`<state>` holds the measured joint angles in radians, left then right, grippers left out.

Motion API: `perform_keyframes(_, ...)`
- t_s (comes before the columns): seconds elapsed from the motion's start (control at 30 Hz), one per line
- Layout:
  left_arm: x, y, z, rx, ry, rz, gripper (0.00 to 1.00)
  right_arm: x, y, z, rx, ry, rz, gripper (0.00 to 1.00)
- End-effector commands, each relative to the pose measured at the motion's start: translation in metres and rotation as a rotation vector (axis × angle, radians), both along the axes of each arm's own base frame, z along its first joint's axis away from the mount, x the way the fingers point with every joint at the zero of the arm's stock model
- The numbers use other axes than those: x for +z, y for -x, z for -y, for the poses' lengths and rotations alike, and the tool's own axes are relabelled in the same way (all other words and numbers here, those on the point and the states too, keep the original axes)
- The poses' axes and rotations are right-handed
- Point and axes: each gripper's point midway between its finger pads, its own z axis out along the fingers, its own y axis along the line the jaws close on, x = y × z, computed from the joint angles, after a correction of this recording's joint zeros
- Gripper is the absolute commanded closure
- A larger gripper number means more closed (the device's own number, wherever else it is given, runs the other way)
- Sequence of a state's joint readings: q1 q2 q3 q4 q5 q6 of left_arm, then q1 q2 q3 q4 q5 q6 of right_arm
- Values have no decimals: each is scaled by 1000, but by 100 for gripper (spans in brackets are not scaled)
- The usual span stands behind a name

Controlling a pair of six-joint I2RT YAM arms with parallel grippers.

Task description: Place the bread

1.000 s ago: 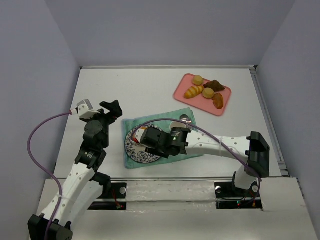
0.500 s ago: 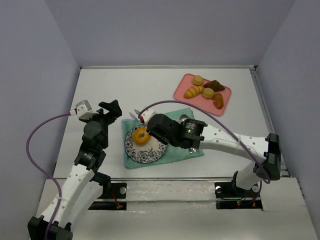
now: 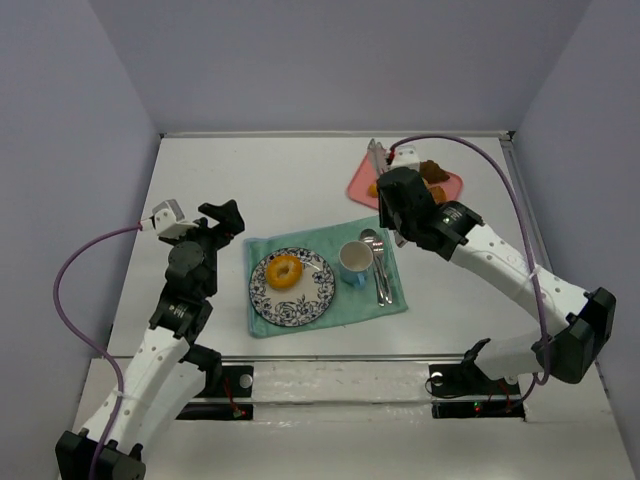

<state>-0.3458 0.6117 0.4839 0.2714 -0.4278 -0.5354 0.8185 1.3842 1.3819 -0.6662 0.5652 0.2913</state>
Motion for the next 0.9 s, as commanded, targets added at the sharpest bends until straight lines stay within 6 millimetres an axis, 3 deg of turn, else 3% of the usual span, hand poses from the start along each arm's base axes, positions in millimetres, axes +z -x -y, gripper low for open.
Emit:
perform_keyframes(0.0,6,-3,-5,37,16,26,1,-16,-21,57,-250,-167,-4,64)
perform_keyframes(0.07,5,-4,-5,36,13,18,1,-30,-18,76,-348,-229,-27,63)
perform_keyframes(0.1,5,-5,-4,36,13,17,1,-45,-12,99,-459,-273,-29,59)
perform_keyframes(0.13,5,-5,-4,36,12,16,1,-54,-8,110,-505,-291,-34,58)
perform_keyframes(0.23,4,-5,-4,34,16,19,1,-72,6,132,-596,-390,-45,57)
perform_keyframes(0.27,4,-6,-4,34,15,19,1,-95,15,149,-649,-378,-79,57)
perform_keyframes(0.33,3,-6,-4,34,14,16,1,-121,32,166,-726,-406,-109,58)
perform_keyframes(0.6,2,-7,-3,33,14,12,1,-192,77,181,-846,-431,-256,58)
perform_keyframes(0.73,2,-7,-3,31,13,9,1,-212,87,189,-903,-389,-307,54)
perform_keyframes(0.87,3,-5,-3,30,15,15,1,-219,91,193,-941,-355,-330,32)
